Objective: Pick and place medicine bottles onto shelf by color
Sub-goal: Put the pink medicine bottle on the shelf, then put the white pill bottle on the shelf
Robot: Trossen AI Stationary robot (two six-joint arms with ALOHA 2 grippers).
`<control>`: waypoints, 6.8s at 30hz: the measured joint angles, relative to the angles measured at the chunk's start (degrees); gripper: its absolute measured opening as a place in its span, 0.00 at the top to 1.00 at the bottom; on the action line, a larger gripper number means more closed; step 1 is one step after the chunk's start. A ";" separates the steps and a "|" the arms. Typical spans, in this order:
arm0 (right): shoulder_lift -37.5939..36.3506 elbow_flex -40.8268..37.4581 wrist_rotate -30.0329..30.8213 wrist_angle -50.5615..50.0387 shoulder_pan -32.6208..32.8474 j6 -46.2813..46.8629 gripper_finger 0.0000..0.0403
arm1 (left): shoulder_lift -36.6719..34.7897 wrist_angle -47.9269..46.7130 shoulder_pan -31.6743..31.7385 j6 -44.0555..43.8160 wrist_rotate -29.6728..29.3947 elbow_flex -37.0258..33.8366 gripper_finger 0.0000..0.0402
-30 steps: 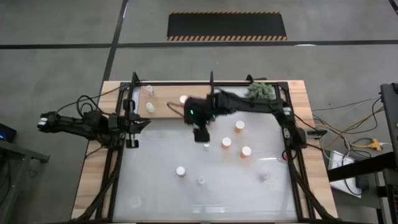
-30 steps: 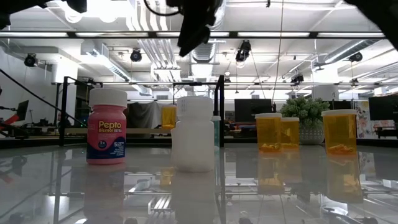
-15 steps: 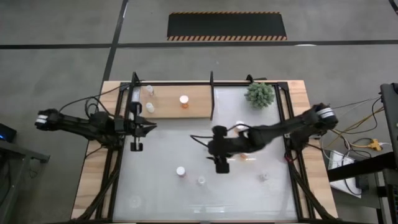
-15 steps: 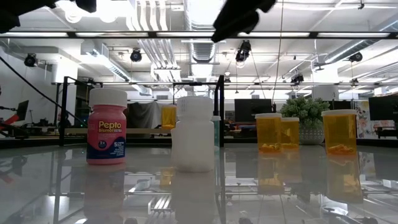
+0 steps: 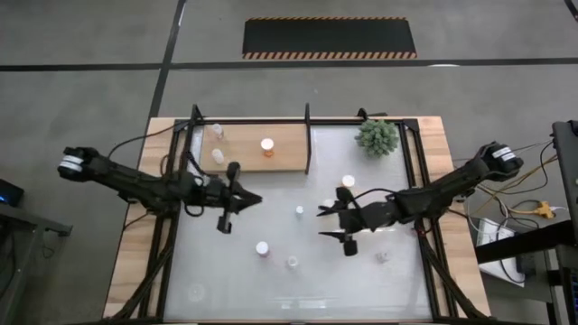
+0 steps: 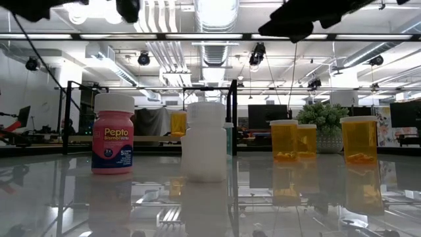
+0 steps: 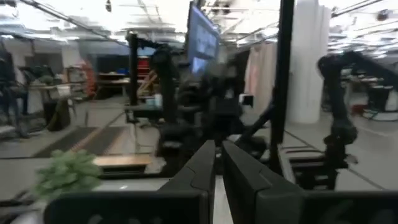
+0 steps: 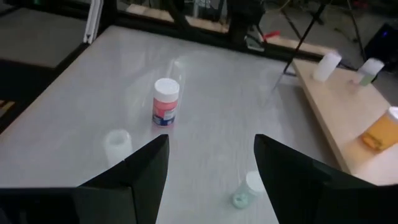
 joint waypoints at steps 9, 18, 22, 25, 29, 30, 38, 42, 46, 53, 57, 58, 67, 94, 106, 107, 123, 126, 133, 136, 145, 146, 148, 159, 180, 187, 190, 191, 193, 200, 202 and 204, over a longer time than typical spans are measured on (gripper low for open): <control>-8.54 -9.00 -0.48 4.68 0.10 -2.78 0.44 | 10.84 -34.73 -8.44 -13.35 -9.95 21.98 0.97; -12.86 -14.99 -1.57 11.73 0.09 -7.73 0.44 | 27.19 -75.34 -14.95 -35.69 -15.03 46.75 0.97; -13.49 -15.04 -1.57 12.05 0.09 -9.84 0.44 | 33.91 -85.63 -15.36 -45.30 -10.92 53.44 0.93; -13.34 -15.03 -1.62 11.84 0.09 -11.15 0.44 | 37.72 -87.71 -15.39 -46.27 -7.63 55.62 0.85; -13.32 -15.05 -1.62 11.64 0.09 -11.56 0.44 | 40.65 -88.36 -15.52 -46.73 -0.89 55.69 0.69; -13.32 -15.05 -1.63 11.61 0.09 -11.55 0.44 | 40.92 -88.77 -15.53 -47.54 -0.68 55.58 0.65; -13.30 -15.07 -1.79 11.18 0.07 -10.48 0.44 | 41.46 -98.06 -15.53 -47.37 -2.98 54.01 0.34; -13.32 -15.09 -1.79 11.17 0.07 -10.46 0.44 | 42.77 -94.22 -15.53 -42.31 -3.17 52.37 0.28; -13.30 -15.12 -1.79 10.81 0.07 -10.02 0.44 | 44.61 -93.67 -15.23 -39.84 -3.94 51.70 0.27; -13.30 -15.14 -1.72 10.13 0.07 -9.56 0.44 | 47.06 -93.02 -14.64 -38.20 -4.50 50.91 0.27; -13.30 -15.14 -1.55 10.10 0.04 -9.56 0.44 | 47.84 -92.11 -14.49 -37.04 -4.46 51.12 0.28; -13.30 -15.14 -1.55 10.09 0.04 -9.56 0.44 | 47.93 -91.96 -14.49 -37.02 -4.46 51.17 0.29; -13.30 -15.25 -1.54 10.07 0.04 -9.54 0.44 | 47.87 -92.26 -14.44 -37.11 -4.41 50.98 0.49; -13.28 -15.36 -1.53 10.07 0.04 -9.54 0.44 | 46.42 -118.03 -1.38 -16.03 -0.73 73.56 0.62; -13.27 -15.40 -1.53 10.07 0.06 -8.52 0.44 | 44.94 -124.27 16.15 5.10 -4.26 79.76 0.62; -13.27 -15.40 -1.53 10.07 0.04 -8.52 0.44 | 44.81 -124.26 17.65 5.90 -4.79 79.76 0.62; -13.27 -16.19 -1.77 10.08 0.07 -7.04 0.44 | 44.37 -116.64 42.16 14.28 -2.95 74.90 0.61; -13.27 -16.19 -1.78 10.09 0.07 -6.74 0.44 | 44.37 -113.43 46.05 12.37 -2.93 72.74 0.61; -13.27 -16.19 -1.78 10.08 0.07 -5.78 0.44 | 44.40 -108.22 51.97 -2.22 -2.93 66.02 0.61; -13.27 -16.19 -1.99 10.08 0.07 -5.50 0.44 | 44.46 -104.88 52.31 -4.13 -2.85 62.79 0.61; -13.27 -16.41 -2.01 10.07 0.07 -5.04 0.44 | 44.48 -100.95 52.46 -3.67 -3.85 58.21 0.61; -13.27 -16.41 -2.00 10.07 0.07 -5.04 0.44 | 44.48 -100.64 52.46 -2.82 -4.02 58.21 0.61; -13.27 -16.41 -2.01 10.07 0.07 -5.00 0.44 | 44.48 -100.60 52.46 0.61 -4.07 58.25 0.61; -13.27 -16.65 -2.00 10.08 0.07 -4.29 0.44 | 44.11 -101.17 53.81 28.12 -0.42 58.32 0.61; -13.27 -16.91 -2.01 10.09 0.07 -2.96 0.44 | 44.06 -98.97 55.70 30.56 0.22 58.32 0.44; -13.27 -16.91 -2.00 10.09 0.07 -2.92 0.44 | 40.98 -99.89 55.03 30.48 0.00 58.30 0.44; -13.27 -16.91 -2.00 10.08 0.07 -3.00 0.44 | 37.84 -100.67 53.43 27.84 0.14 58.28 0.44; -13.27 -16.91 -2.01 10.08 0.07 -3.01 0.44 | 36.64 -100.51 52.46 25.45 0.54 58.33 0.44; -13.27 -16.91 -2.00 10.09 0.07 -3.03 0.44 | 33.83 -100.38 49.84 20.34 3.82 58.41 0.44; -13.27 -16.91 -1.99 10.13 0.07 -3.54 0.44 | 24.52 -91.40 31.49 10.03 13.03 55.30 0.44; -13.27 -16.91 -1.90 10.55 0.07 -3.53 0.44 | 22.21 -86.21 25.22 6.74 12.99 52.66 0.44; -13.27 -16.91 -1.71 10.63 0.07 -3.53 0.44 | 20.35 -79.83 19.22 2.79 12.25 49.46 0.44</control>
